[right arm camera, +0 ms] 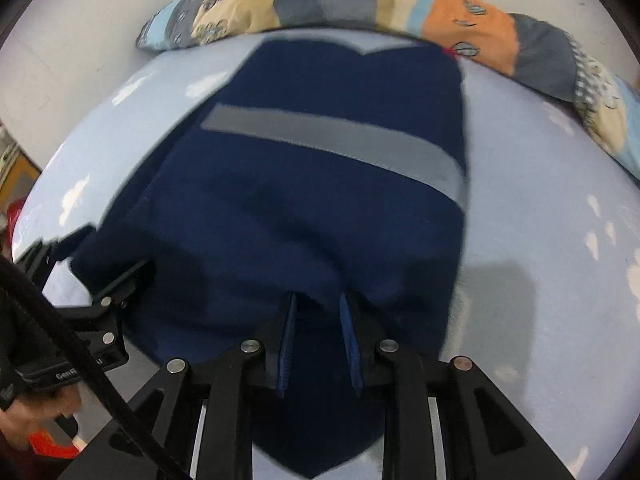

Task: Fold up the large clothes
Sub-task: 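Release and press the folded jacket bundle flat with the right tool, then grasp the end of the folded navy jacket with the right tool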

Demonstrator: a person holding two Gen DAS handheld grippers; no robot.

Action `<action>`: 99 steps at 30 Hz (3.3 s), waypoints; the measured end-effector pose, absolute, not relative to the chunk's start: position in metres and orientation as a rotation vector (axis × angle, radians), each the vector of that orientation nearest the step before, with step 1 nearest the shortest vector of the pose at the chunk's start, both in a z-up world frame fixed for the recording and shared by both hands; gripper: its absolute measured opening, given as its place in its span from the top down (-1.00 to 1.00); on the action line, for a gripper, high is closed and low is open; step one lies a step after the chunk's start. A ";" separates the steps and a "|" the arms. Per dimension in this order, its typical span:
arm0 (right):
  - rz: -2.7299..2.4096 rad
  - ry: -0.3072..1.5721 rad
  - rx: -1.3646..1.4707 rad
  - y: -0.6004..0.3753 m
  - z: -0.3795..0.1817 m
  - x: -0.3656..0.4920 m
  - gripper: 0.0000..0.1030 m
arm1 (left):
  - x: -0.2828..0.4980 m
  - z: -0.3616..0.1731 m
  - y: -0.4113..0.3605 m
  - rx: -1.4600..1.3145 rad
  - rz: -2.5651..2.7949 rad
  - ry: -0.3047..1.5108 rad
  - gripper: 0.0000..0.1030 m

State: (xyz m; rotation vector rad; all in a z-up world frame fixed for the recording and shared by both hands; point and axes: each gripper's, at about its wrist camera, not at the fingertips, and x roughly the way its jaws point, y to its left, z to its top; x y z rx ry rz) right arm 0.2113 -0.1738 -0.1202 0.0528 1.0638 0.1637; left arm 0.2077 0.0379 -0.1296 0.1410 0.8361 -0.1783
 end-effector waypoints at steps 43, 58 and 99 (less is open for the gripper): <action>0.122 0.964 0.222 -0.190 -0.092 0.149 0.47 | 0.172 -0.105 0.019 0.174 -0.096 0.674 -0.86; 0.159 1.031 0.224 -0.183 -0.114 0.156 0.29 | 0.171 -0.108 0.014 0.223 -0.092 0.650 -0.86; 0.056 0.973 0.211 -0.229 -0.088 0.300 0.61 | 0.177 -0.105 0.020 0.200 -0.117 0.640 -0.86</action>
